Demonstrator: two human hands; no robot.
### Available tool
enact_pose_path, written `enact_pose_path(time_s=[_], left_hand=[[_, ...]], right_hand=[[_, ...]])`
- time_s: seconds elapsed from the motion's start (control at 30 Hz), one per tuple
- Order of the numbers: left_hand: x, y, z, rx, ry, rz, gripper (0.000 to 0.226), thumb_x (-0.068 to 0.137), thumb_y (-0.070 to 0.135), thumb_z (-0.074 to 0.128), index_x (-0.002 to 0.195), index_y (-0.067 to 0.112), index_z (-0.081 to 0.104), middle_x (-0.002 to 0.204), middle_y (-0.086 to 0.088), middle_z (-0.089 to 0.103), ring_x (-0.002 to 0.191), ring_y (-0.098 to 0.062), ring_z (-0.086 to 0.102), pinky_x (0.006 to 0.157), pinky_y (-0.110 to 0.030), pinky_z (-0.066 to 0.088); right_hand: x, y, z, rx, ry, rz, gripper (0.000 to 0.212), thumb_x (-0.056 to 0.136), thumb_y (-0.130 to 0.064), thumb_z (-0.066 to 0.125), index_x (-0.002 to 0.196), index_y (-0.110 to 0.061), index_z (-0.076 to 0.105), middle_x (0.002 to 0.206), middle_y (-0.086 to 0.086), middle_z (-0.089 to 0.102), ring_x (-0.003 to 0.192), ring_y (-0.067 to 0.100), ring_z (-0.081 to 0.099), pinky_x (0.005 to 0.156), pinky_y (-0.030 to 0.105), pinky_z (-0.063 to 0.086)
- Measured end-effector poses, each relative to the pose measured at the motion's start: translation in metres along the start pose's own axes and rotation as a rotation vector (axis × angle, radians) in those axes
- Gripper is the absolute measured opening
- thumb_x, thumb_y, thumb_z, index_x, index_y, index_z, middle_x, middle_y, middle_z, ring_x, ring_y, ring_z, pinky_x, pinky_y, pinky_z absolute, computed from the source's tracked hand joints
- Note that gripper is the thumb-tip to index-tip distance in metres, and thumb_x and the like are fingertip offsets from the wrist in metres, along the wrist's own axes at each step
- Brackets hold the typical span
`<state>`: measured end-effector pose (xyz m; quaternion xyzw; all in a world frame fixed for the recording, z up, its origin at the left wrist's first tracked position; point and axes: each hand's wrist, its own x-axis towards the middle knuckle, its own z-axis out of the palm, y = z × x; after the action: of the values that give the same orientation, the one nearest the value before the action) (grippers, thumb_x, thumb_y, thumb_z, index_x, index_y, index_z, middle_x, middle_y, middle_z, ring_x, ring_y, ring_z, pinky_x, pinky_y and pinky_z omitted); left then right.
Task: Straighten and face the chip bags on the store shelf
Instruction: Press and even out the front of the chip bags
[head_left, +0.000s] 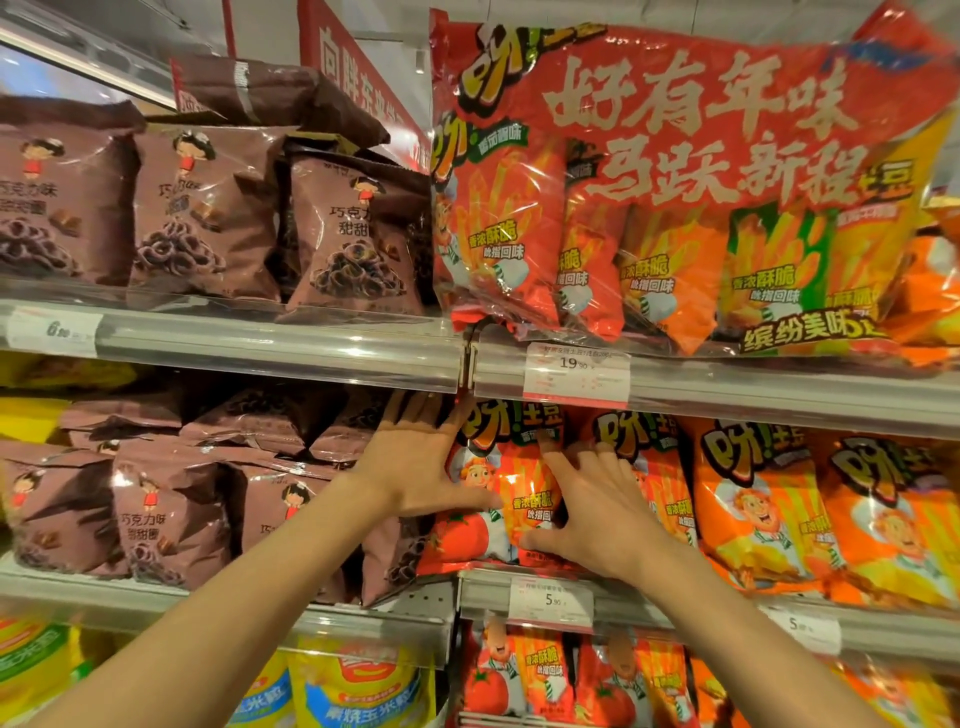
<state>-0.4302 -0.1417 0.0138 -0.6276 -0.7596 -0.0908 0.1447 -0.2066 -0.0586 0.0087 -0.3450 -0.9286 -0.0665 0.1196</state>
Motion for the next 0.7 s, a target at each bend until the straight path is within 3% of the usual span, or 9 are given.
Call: enact_pose_path(time_s=[0.1,0.2,0.3,0.43,0.53,0.6,0.7], left_hand=[[-0.022,-0.004,0.004,0.114,0.133,0.139,0.126,0.061,0.103,0.034,0.155,0.034,-0.013,0.166,-0.014,0.011,0.154,-0.029,0.004,0.123,-0.051,-0.009],[-0.03,-0.004,0.013,0.165,0.15,0.277,0.126,0.062,0.103,0.032,0.16,0.026,0.011,0.163,-0.012,0.022,0.153,-0.028,0.016,0.121,-0.051,-0.001],[-0.029,0.0,0.017,0.202,0.135,0.277,0.126,0.062,0.103,0.034,0.158,0.021,0.026,0.156,-0.014,0.039,0.146,-0.03,0.035,0.116,-0.052,0.006],[-0.027,-0.005,0.015,0.168,0.077,0.247,0.129,0.06,0.103,0.038,0.16,0.03,0.0,0.165,-0.008,-0.004,0.153,-0.027,-0.007,0.119,-0.053,-0.011],[-0.033,0.003,0.011,0.159,0.109,0.227,0.129,0.059,0.104,0.035,0.16,0.03,0.003,0.166,-0.011,0.001,0.154,-0.028,-0.003,0.121,-0.05,-0.009],[-0.038,0.016,0.006,0.075,0.133,0.184,0.119,0.067,0.101,0.031,0.16,0.031,0.008,0.166,-0.011,0.008,0.154,-0.028,0.006,0.124,-0.048,-0.003],[-0.036,0.046,0.002,0.029,0.227,0.156,0.086,0.087,0.082,0.036,0.153,0.027,0.036,0.151,-0.015,0.043,0.14,-0.032,0.038,0.119,-0.051,0.024]], right_hand=[[-0.004,0.004,-0.004,-0.109,0.057,-0.085,0.113,0.072,-0.086,0.049,0.157,-0.027,0.005,0.154,0.012,0.026,0.143,0.033,0.019,0.117,0.045,0.017],[0.0,0.008,0.002,-0.167,0.019,-0.202,0.12,0.07,-0.093,0.039,0.156,-0.028,-0.013,0.164,0.007,0.008,0.151,0.029,0.006,0.12,0.051,-0.001],[0.005,0.009,0.013,-0.188,-0.015,-0.218,0.119,0.07,-0.095,0.03,0.155,-0.028,-0.019,0.166,0.005,0.005,0.152,0.028,0.001,0.12,0.054,-0.009],[0.007,0.011,0.02,-0.185,0.012,-0.208,0.119,0.07,-0.096,0.028,0.154,-0.029,-0.02,0.166,0.006,0.005,0.152,0.028,0.002,0.12,0.056,-0.009],[-0.003,0.013,0.014,-0.104,0.046,-0.193,0.114,0.073,-0.095,0.026,0.155,-0.029,-0.018,0.166,0.004,0.0,0.152,0.025,-0.005,0.121,0.052,-0.008],[-0.013,0.026,0.008,-0.055,0.093,-0.138,0.102,0.081,-0.089,0.022,0.158,-0.028,-0.006,0.165,0.005,0.008,0.152,0.026,0.004,0.121,0.051,0.001],[-0.024,0.063,0.005,-0.116,0.262,-0.003,0.077,0.092,-0.068,0.022,0.146,-0.017,0.043,0.143,0.016,0.049,0.134,0.035,0.042,0.112,0.055,0.028]])
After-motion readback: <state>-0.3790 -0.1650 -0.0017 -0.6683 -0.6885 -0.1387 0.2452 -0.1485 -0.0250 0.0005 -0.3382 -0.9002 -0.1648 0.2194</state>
